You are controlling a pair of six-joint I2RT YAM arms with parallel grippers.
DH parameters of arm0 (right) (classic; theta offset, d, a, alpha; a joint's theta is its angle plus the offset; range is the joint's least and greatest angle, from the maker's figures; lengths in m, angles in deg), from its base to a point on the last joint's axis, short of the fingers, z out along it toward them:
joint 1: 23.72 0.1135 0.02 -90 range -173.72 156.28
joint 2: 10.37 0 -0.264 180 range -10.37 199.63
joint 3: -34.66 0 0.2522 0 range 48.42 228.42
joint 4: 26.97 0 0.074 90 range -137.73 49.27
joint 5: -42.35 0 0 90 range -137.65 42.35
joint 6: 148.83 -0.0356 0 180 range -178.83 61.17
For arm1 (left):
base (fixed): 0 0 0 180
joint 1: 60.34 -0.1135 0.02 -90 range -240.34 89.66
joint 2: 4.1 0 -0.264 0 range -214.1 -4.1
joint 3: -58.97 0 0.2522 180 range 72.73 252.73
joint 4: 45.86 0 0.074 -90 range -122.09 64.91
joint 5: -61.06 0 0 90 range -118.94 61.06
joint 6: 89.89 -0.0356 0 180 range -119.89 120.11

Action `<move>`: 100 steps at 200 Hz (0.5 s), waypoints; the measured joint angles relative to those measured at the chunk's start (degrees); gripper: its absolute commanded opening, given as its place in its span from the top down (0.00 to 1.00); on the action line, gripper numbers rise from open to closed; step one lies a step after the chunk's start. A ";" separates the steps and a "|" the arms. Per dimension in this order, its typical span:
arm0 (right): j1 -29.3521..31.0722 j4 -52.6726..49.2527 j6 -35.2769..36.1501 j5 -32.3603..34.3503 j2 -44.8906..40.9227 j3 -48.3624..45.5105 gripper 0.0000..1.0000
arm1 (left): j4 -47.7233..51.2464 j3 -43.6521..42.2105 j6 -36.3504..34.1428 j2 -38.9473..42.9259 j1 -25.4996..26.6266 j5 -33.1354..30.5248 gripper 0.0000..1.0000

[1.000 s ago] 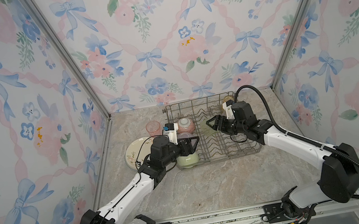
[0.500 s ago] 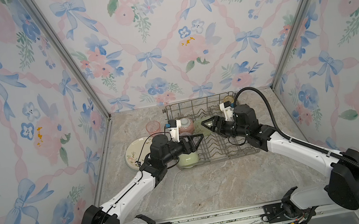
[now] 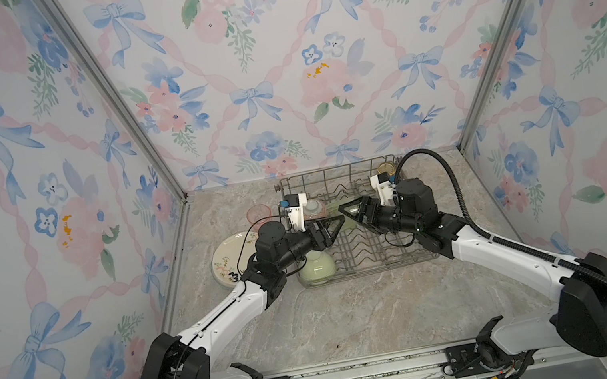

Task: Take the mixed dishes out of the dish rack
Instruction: 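Grasp the green cup with the left gripper beside the right gripper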

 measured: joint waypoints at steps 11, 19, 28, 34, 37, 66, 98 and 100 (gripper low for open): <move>0.00 0.50 -0.37 -0.37 0.00 -0.22 0.48 | -0.83 0.00 0.37 -0.39 0.00 0.20 0.38; 0.00 0.85 -0.66 -0.63 0.00 -0.31 0.48 | -1.55 0.00 0.79 -0.66 0.00 0.39 0.39; 0.00 1.42 -1.14 -0.98 0.00 -0.37 0.48 | -2.01 0.00 1.16 -0.79 0.00 0.46 0.41; 0.00 1.81 -1.40 -1.20 0.00 -0.42 0.48 | -2.36 0.00 1.33 -0.83 0.00 0.59 0.44; 0.00 1.99 -1.57 -1.33 0.00 -0.42 0.48 | -2.51 0.00 1.42 -0.85 0.00 0.59 0.45; 0.00 3.15 -2.71 -1.77 0.00 -0.48 0.48 | -3.61 0.02 2.40 -1.38 0.00 0.96 0.53; -0.02 3.69 -3.43 -2.27 0.00 -0.59 0.48 | -4.48 0.02 2.67 -2.36 0.00 1.44 0.58; 0.00 3.69 -3.43 -2.27 0.00 -0.59 0.48 | -4.50 0.02 2.67 -2.36 0.00 1.46 0.58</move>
